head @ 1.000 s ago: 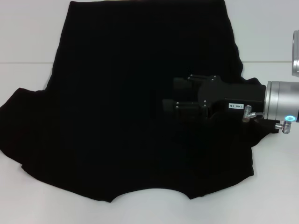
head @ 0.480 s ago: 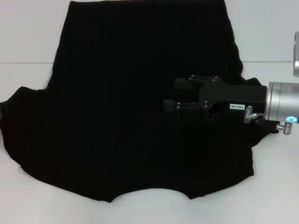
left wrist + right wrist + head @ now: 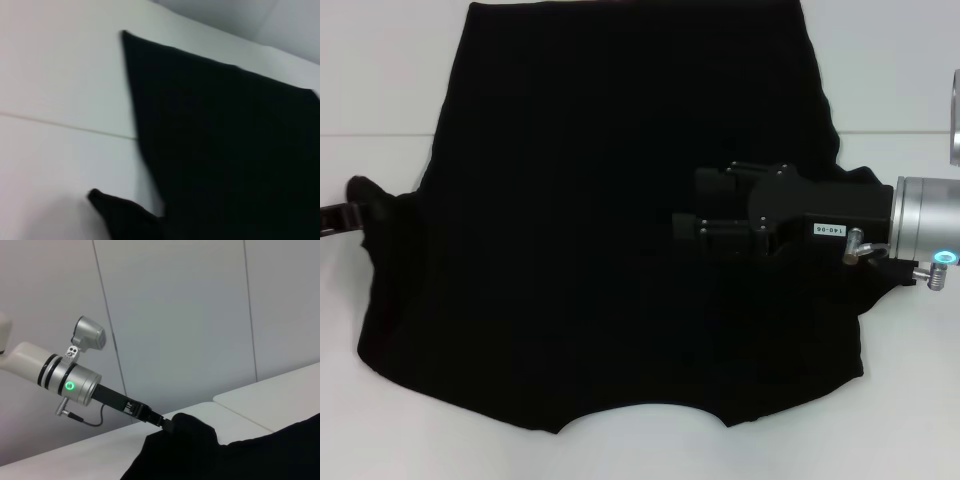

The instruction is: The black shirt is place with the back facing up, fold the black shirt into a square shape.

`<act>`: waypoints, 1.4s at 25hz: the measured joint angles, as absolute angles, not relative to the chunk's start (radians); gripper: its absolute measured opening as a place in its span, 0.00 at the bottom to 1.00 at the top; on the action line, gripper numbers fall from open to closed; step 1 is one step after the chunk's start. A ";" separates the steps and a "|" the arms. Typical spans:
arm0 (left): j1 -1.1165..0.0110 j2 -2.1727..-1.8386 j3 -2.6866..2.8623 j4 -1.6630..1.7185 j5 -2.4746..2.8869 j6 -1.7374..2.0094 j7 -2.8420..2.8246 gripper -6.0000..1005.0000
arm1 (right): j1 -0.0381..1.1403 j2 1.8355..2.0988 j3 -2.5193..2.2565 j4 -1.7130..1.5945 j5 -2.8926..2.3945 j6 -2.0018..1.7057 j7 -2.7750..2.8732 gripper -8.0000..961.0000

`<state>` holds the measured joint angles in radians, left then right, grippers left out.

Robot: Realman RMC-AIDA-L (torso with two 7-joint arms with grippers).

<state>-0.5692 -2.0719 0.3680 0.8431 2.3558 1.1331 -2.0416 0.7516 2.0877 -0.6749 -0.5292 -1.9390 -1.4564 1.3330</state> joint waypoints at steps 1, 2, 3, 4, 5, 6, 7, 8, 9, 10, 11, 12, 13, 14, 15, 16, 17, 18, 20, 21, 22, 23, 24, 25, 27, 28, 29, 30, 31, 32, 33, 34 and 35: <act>-0.574 -2.072 0.368 0.836 2.351 1.139 -2.029 0.10 | 0.752 2.088 -0.675 -0.529 -1.939 -1.457 1.333 0.86; -0.580 -2.073 0.368 0.826 2.348 1.143 -2.014 0.10 | 0.752 2.088 -0.675 -0.529 -1.939 -1.457 1.332 0.86; -0.583 -2.074 0.369 0.817 2.347 1.143 -2.006 0.10 | 0.752 2.088 -0.676 -0.529 -1.939 -1.458 1.330 0.86; -0.589 -2.074 0.369 0.804 2.346 1.142 -1.995 0.10 | 0.752 2.088 -0.676 -0.529 -1.939 -1.458 1.328 0.86; -0.591 -2.074 0.369 0.796 2.346 1.140 -1.990 0.10 | 0.752 2.088 -0.676 -0.529 -1.939 -1.458 1.326 0.86; -0.595 -2.073 0.370 0.786 2.346 1.139 -1.984 0.10 | 0.752 2.088 -0.676 -0.529 -1.939 -1.458 1.324 0.86; -0.597 -2.072 0.370 0.780 2.344 1.138 -1.978 0.10 | 0.752 2.088 -0.677 -0.529 -1.939 -1.458 1.324 0.86; -0.597 -2.073 0.370 0.777 2.337 1.141 -1.970 0.10 | 0.752 2.088 -0.677 -0.529 -1.939 -1.459 1.323 0.86; -0.597 -2.076 0.370 0.776 2.328 1.153 -1.957 0.10 | 0.752 2.088 -0.677 -0.529 -1.939 -1.459 1.323 0.86; -0.597 -2.077 0.371 0.776 2.325 1.158 -1.952 0.11 | 0.752 2.088 -0.677 -0.529 -1.939 -1.459 1.322 0.86; -0.596 -2.079 0.371 0.776 2.317 1.172 -1.941 0.11 | 0.752 2.088 -0.677 -0.529 -1.939 -1.459 1.320 0.86; -0.595 -2.082 0.371 0.775 2.309 1.188 -1.928 0.11 | 0.752 2.088 -0.676 -0.529 -1.939 -1.459 1.318 0.86; -0.592 -2.089 0.371 0.773 2.289 1.215 -1.903 0.11 | 0.752 2.088 -0.676 -0.529 -1.939 -1.459 1.316 0.86; -0.592 -2.092 0.371 0.772 2.280 1.226 -1.892 0.11 | 0.752 2.088 -0.676 -0.529 -1.939 -1.459 1.314 0.86; -0.592 -2.094 0.371 0.771 2.276 1.228 -1.886 0.11 | 0.752 2.088 -0.676 -0.529 -1.939 -1.458 1.312 0.86; -0.591 -2.099 0.371 0.767 2.269 1.234 -1.877 0.11 | 0.752 2.088 -0.675 -0.529 -1.939 -1.458 1.311 0.86; -0.593 -2.103 0.371 0.760 2.266 1.233 -1.868 0.11 | 0.752 2.088 -0.675 -0.529 -1.939 -1.457 1.311 0.86; -0.598 -2.107 0.371 0.746 2.263 1.228 -1.855 0.11 | 0.752 2.088 -0.675 -0.529 -1.939 -1.456 1.310 0.86; -0.607 -2.109 0.371 0.717 2.261 1.218 -1.833 0.11 | 0.752 2.088 -0.676 -0.529 -1.939 -1.455 1.310 0.86; -0.613 -2.110 0.371 0.697 2.261 1.213 -1.820 0.11 | 0.752 2.088 -0.676 -0.529 -1.939 -1.455 1.310 0.86; -0.618 -2.110 0.371 0.679 2.261 1.206 -1.808 0.12 | 0.753 2.088 -0.676 -0.529 -1.939 -1.455 1.310 0.86; -0.622 -2.110 0.371 0.661 2.261 1.200 -1.800 0.12 | 0.753 2.088 -0.675 -0.529 -1.939 -1.455 1.310 0.86; -0.627 -2.111 0.371 0.647 2.261 1.195 -1.796 0.12 | 0.754 2.088 -0.675 -0.529 -1.939 -1.456 1.310 0.86; -0.631 -2.111 0.371 0.635 2.261 1.192 -1.792 0.12 | 0.754 2.087 -0.675 -0.529 -1.939 -1.456 1.310 0.86; -0.639 -2.113 0.371 0.612 2.261 1.188 -1.785 0.12 | 0.754 2.086 -0.676 -0.529 -1.939 -1.456 1.310 0.86; -0.639 -2.115 0.371 0.611 2.260 1.188 -1.783 0.12 | 0.754 2.086 -0.677 -0.529 -1.939 -1.456 1.310 0.86; -0.640 -2.119 0.371 0.610 2.256 1.189 -1.780 0.12 | 0.755 2.086 -0.677 -0.529 -1.939 -1.456 1.310 0.86; -0.640 -2.119 0.371 0.610 2.256 1.189 -1.780 0.12 | 0.755 2.086 -0.677 -0.530 -1.939 -1.456 1.310 0.86; -0.640 -2.121 0.371 0.611 2.249 1.192 -1.780 0.12 | 0.755 2.086 -0.677 -0.530 -1.939 -1.456 1.310 0.86; -0.641 -2.121 0.371 0.614 2.242 1.209 -1.781 0.12 | 0.755 2.086 -0.676 -0.531 -1.939 -1.456 1.310 0.86; -0.641 -2.120 0.371 0.618 2.236 1.225 -1.781 0.13 | 0.755 2.085 -0.676 -0.534 -1.939 -1.456 1.312 0.86; -0.642 -2.114 0.371 0.632 2.219 1.282 -1.781 0.13 | 0.754 2.084 -0.675 -0.535 -1.939 -1.456 1.314 0.86; -0.642 -2.114 0.371 0.633 2.216 1.286 -1.781 0.16 | 0.754 2.083 -0.675 -0.536 -1.939 -1.456 1.317 0.86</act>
